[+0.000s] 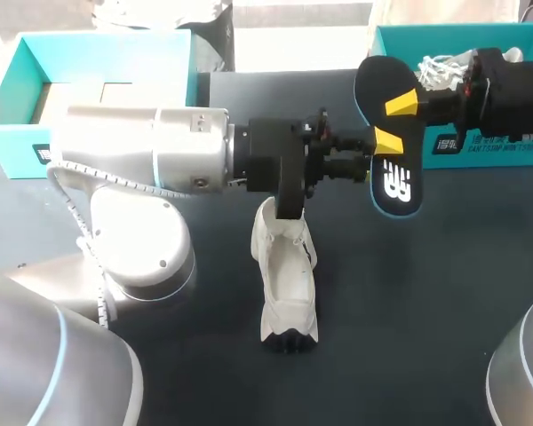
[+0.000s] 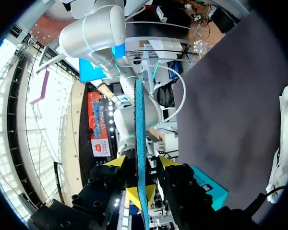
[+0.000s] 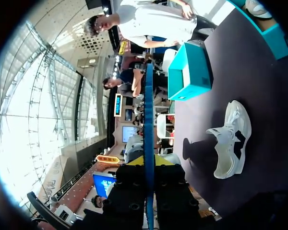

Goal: Take the shoe out of the shoebox, open the shoe tongue, remove and reinsert the insole, then place the shoe into the shoebox

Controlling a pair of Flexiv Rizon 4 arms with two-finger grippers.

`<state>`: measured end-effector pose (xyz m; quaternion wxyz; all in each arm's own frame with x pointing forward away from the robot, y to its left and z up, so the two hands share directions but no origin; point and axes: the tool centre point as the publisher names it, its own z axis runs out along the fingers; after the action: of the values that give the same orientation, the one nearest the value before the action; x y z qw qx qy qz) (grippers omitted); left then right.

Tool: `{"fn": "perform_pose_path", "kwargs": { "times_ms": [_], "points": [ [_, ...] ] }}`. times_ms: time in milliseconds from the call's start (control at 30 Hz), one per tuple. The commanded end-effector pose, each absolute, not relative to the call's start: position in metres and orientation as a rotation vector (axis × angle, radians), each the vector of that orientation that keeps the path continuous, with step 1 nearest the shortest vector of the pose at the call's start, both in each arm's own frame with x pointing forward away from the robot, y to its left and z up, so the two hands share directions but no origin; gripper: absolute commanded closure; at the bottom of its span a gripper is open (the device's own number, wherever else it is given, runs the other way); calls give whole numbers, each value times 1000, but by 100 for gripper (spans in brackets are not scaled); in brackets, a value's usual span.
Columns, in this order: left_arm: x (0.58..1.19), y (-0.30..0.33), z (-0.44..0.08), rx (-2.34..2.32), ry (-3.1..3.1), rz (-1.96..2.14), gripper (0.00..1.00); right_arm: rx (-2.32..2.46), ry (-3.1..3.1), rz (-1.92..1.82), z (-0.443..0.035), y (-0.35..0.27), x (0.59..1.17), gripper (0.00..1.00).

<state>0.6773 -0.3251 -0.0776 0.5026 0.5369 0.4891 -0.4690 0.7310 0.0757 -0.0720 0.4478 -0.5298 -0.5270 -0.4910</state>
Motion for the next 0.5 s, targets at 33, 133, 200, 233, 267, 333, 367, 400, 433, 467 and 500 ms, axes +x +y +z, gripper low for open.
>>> {"fn": "perform_pose_path", "kwargs": {
  "times_ms": [33,133,200,233,267,333,367,400,433,467,500],
  "points": [
    [675,-292,-82,1319,1253,-1082,0,-1310,-1312,-1188,-76,76,736,100],
    [681,-281,-80,1344,1327,-1019,0,-1323,-1323,-1157,-84,75,736,100],
    [688,-275,-74,1367,1377,-967,0,-1328,-1321,-1147,-87,76,736,100],
    [692,-273,-73,1382,1432,-931,0,-1334,-1322,-1140,-88,76,736,100],
    [696,-272,-72,1393,1454,-906,0,-1335,-1323,-1138,-89,77,736,100],
    [701,-271,-71,1471,1525,-819,0,-1337,-1327,-1133,-90,77,736,100],
    [704,-273,-72,1537,1581,-785,0,-1338,-1328,-1131,-90,77,736,100],
    [707,-276,-76,1607,1644,-734,0,-1339,-1328,-1130,-91,78,736,100],
    [710,-279,-76,1625,1672,-702,0,-1339,-1328,-1130,-91,78,736,100],
    [715,-284,-77,1667,1694,-662,0,-1340,-1329,-1128,-92,79,736,100],
    [717,-289,-75,1714,1694,-578,0,-1342,-1330,-1127,-93,79,735,100]
  ]
}}
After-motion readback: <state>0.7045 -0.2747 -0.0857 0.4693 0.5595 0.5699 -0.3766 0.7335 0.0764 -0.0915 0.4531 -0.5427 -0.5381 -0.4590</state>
